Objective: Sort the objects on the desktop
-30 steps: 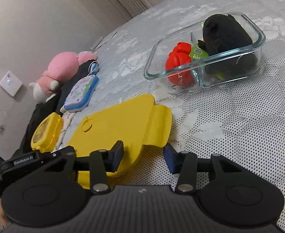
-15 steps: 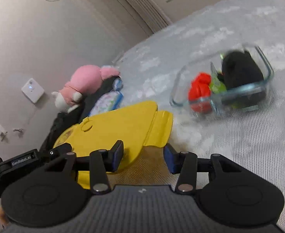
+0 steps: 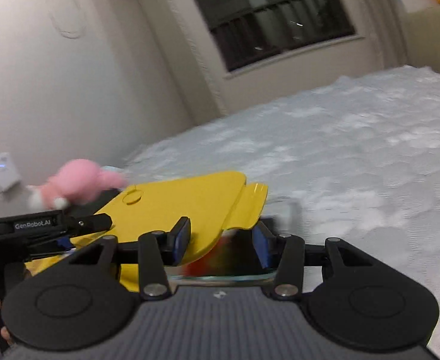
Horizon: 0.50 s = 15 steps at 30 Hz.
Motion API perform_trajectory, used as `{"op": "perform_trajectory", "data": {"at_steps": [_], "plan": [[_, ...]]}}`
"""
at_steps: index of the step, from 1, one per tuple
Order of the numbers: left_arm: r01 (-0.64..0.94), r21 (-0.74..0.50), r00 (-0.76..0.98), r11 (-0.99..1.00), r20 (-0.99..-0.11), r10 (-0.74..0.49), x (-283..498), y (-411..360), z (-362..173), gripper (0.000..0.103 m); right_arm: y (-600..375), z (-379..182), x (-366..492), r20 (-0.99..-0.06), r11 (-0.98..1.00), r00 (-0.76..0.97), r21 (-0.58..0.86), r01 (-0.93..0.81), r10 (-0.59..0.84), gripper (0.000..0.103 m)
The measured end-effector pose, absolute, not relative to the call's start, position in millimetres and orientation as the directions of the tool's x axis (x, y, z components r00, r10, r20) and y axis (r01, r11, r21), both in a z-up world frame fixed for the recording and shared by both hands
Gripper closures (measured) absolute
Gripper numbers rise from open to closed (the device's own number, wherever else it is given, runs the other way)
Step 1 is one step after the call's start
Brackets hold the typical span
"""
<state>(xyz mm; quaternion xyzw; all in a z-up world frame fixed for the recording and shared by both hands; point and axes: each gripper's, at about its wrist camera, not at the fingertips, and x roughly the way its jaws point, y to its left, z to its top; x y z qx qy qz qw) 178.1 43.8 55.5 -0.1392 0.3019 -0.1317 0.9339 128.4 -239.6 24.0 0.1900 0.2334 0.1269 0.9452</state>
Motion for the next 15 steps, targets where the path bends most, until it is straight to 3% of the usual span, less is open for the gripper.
{"op": "perform_trajectory", "data": {"at_steps": [4,15], "plan": [[0.139,-0.377,0.694,0.916,-0.622,-0.362,206.7,20.9,14.5,0.046,-266.2,-7.7,156.4,-0.489,0.889,0.821,0.455,-0.049,0.295,0.055],[0.144,-0.304,0.714,0.942,-0.627,-0.311,226.2,23.2,16.0,0.045,-251.2,-18.4,180.0,-0.478,0.937,0.853,0.347,-0.035,0.209,0.053]]}}
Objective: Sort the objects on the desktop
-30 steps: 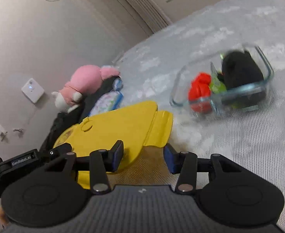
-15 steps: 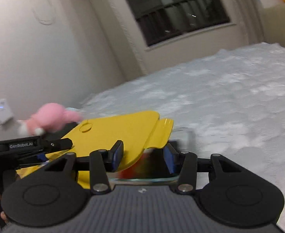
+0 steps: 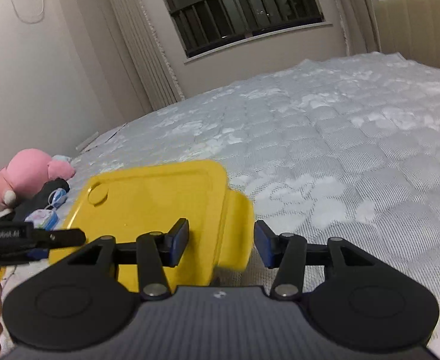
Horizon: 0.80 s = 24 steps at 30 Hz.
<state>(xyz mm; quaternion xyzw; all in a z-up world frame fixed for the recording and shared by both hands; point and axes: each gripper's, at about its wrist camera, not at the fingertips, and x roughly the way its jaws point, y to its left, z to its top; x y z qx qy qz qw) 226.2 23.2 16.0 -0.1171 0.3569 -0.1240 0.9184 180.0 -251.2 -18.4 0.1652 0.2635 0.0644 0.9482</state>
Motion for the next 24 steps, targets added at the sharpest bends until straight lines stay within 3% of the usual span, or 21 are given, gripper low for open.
{"op": "perform_trajectory", "data": {"at_steps": [5,7,8,9,11,13,16,17,19,20,21,24], "plan": [[0.141,-0.313,0.685,0.939,-0.654,-0.321,235.4,20.6,13.8,0.042,-235.2,-8.2,189.7,-0.471,0.967,0.868,0.253,-0.038,0.158,0.062],[0.129,-0.328,0.682,0.936,-0.656,-0.323,235.4,21.5,12.1,0.037,-230.6,-2.4,194.7,-0.467,0.971,0.871,0.235,-0.045,0.154,0.072],[0.126,-0.328,0.690,0.936,-0.649,-0.320,235.0,22.5,12.9,0.038,-228.9,0.7,197.6,-0.465,0.971,0.871,0.235,-0.052,0.159,0.081],[0.130,-0.335,0.693,0.933,-0.643,-0.327,235.5,23.6,14.4,0.039,-228.1,3.5,201.7,-0.459,0.968,0.870,0.239,-0.073,0.179,0.097],[0.141,-0.360,0.690,0.922,-0.632,-0.352,236.1,26.7,19.5,0.056,-224.3,9.3,207.2,-0.452,0.967,0.869,0.235,-0.099,0.199,0.099],[0.175,-0.385,0.689,0.906,-0.610,-0.392,228.9,29.9,26.2,0.064,-221.8,14.6,203.0,-0.439,0.958,0.867,0.255,-0.134,0.238,0.099],[0.201,-0.395,0.705,0.897,-0.577,-0.412,210.4,33.3,37.0,0.068,-222.5,21.2,180.1,-0.404,0.939,0.869,0.299,-0.169,0.285,0.098],[0.191,-0.389,0.706,0.901,-0.583,-0.402,207.6,32.8,38.2,0.068,-224.8,22.8,168.7,-0.391,0.938,0.877,0.305,-0.162,0.279,0.093],[0.183,-0.390,0.694,0.903,-0.599,-0.400,206.8,32.0,36.8,0.066,-242.6,21.1,146.4,-0.383,0.929,0.892,0.358,-0.098,0.241,0.060],[0.178,-0.400,0.688,0.899,-0.603,-0.404,208.3,32.0,34.6,0.067,-257.1,17.6,134.5,-0.367,0.903,0.900,0.424,-0.063,0.235,0.035],[0.170,-0.414,0.682,0.894,-0.605,-0.410,209.8,32.2,32.3,0.067,-275.1,11.4,122.1,-0.338,0.851,0.909,0.525,-0.032,0.242,0.027],[0.155,-0.454,0.671,0.877,-0.604,-0.431,213.2,30.6,26.4,0.066,-311.2,-11.1,117.8,-0.353,0.684,0.885,0.727,0.056,0.303,0.026]]}}
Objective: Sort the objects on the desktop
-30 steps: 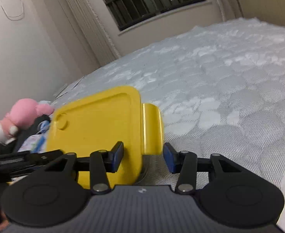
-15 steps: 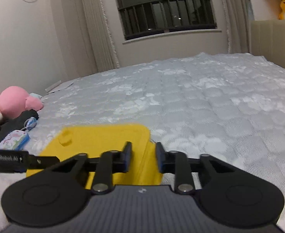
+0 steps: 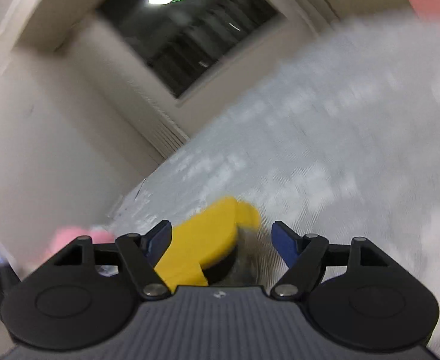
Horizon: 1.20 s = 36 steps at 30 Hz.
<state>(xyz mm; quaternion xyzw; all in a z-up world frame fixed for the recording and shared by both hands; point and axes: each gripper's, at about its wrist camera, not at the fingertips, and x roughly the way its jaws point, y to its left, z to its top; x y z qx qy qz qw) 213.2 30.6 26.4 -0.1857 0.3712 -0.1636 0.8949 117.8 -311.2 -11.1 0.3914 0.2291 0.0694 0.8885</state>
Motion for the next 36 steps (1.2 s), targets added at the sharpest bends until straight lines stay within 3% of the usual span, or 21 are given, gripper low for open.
{"op": "perform_trajectory", "data": {"at_steps": [4,5,7,8,9,14,17,20,26,27,30,36], "plan": [[0.135,-0.449,0.658,0.883,-0.625,-0.419,215.0,24.0,18.9,0.062,-322.4,-39.0,161.6,-0.405,0.579,0.823,0.807,0.118,0.397,0.029],[0.132,-0.444,0.656,0.886,-0.631,-0.414,215.6,23.6,17.4,0.061,-320.8,-43.1,174.7,-0.421,0.587,0.816,0.800,0.128,0.396,0.035],[0.130,-0.434,0.655,0.891,-0.637,-0.406,217.6,23.2,15.4,0.062,-318.4,-49.9,197.0,-0.426,0.591,0.806,0.798,0.120,0.411,0.051],[0.135,-0.421,0.661,0.897,-0.636,-0.398,218.2,22.2,15.6,0.061,-317.6,-52.6,206.3,-0.414,0.587,0.802,0.804,0.101,0.430,0.074],[0.142,-0.407,0.673,0.902,-0.629,-0.389,218.2,20.8,17.2,0.060,-316.8,-52.3,211.8,-0.373,0.553,0.794,0.831,0.056,0.480,0.086],[0.223,-0.350,0.741,0.910,-0.546,-0.391,182.3,13.1,39.6,0.059,-304.5,-23.4,183.5,-0.372,0.680,0.832,0.733,-0.008,0.411,0.081],[0.283,-0.285,0.752,0.916,-0.527,-0.396,133.4,14.7,47.4,0.055,-304.6,-17.0,137.3,-0.359,0.674,0.815,0.737,-0.051,0.454,0.080],[0.306,-0.285,0.711,0.908,-0.567,-0.417,82.2,26.4,35.7,0.048,-295.7,-20.0,82.1,-0.373,0.708,0.795,0.699,-0.098,0.478,0.078],[0.154,-0.417,0.558,0.896,-0.712,-0.427,68.5,56.0,-20.5,0.049,-271.8,-38.2,45.5,-0.489,0.795,0.737,0.598,-0.106,0.466,0.078],[0.126,-0.438,0.538,0.890,-0.724,-0.432,70.5,62.7,-24.7,0.048,-272.2,-38.4,46.7,-0.510,0.795,0.721,0.600,-0.093,0.469,0.074],[0.081,-0.450,0.548,0.889,-0.725,-0.417,70.2,84.5,-22.2,0.040,-280.2,-31.1,40.2,-0.513,0.801,0.723,0.591,-0.093,0.463,0.056],[0.059,-0.417,0.603,0.907,-0.710,-0.365,86.6,96.9,-0.1,0.030,-286.5,3.8,42.9,-0.485,0.855,0.786,0.508,-0.103,0.383,0.056]]}}
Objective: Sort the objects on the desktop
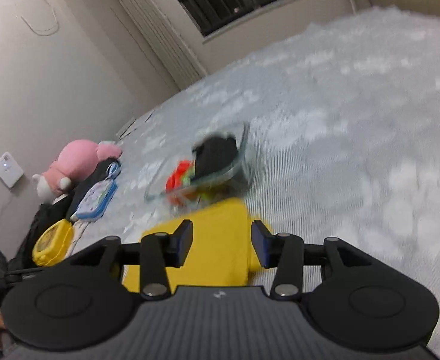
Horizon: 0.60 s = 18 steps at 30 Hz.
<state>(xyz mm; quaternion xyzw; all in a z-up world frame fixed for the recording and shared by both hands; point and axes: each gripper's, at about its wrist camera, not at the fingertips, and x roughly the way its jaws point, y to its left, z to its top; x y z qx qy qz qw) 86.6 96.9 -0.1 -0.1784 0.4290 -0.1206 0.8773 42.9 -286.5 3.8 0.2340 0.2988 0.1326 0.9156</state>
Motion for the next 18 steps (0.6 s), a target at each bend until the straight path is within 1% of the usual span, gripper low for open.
{"op": "perform_trajectory", "data": {"at_steps": [2,4,7,8,10,13,14,16,18], "plan": [[0.067,-0.400,0.597,0.914,-0.718,-0.358,100.6,84.8,2.5,0.023,-275.2,17.9,60.4,-0.480,0.893,0.806,0.432,-0.127,0.347,0.056],[0.082,-0.372,0.572,0.925,-0.742,-0.349,114.0,64.6,-2.9,0.020,-255.3,27.8,88.1,-0.482,0.930,0.821,0.336,-0.149,0.306,0.056],[0.131,-0.313,0.541,0.941,-0.772,-0.333,124.4,33.5,-12.3,0.019,-225.8,32.5,126.3,-0.487,0.965,0.837,0.200,-0.170,0.249,0.056],[0.149,-0.286,0.541,0.947,-0.778,-0.320,124.6,24.9,-15.7,0.015,-215.6,31.8,139.3,-0.493,0.973,0.840,0.151,-0.175,0.227,0.056],[0.170,-0.248,0.556,0.954,-0.775,-0.300,121.7,16.4,-17.1,0.013,-198.7,23.4,167.4,-0.542,0.980,0.817,0.081,-0.181,0.196,0.056],[0.188,-0.255,0.556,0.949,-0.768,-0.317,118.8,16.3,-17.3,0.011,-178.3,6.7,206.5,-0.619,0.982,0.771,0.004,-0.188,0.150,0.046],[0.188,-0.260,0.558,0.947,-0.765,-0.321,118.3,17.9,-16.7,0.010,-174.8,0.3,215.9,-0.641,0.982,0.754,-0.003,-0.190,0.144,0.045],[0.192,-0.255,0.564,0.948,-0.761,-0.319,117.1,21.7,-15.0,0.010,-170.4,-8.4,222.9,-0.628,0.982,0.769,-0.040,-0.185,0.120,0.047],[0.195,-0.256,0.569,0.947,-0.757,-0.322,116.7,25.6,-14.2,0.010,-158.9,-7.2,218.9,-0.605,0.964,0.792,-0.147,-0.219,0.088,0.055]]}}
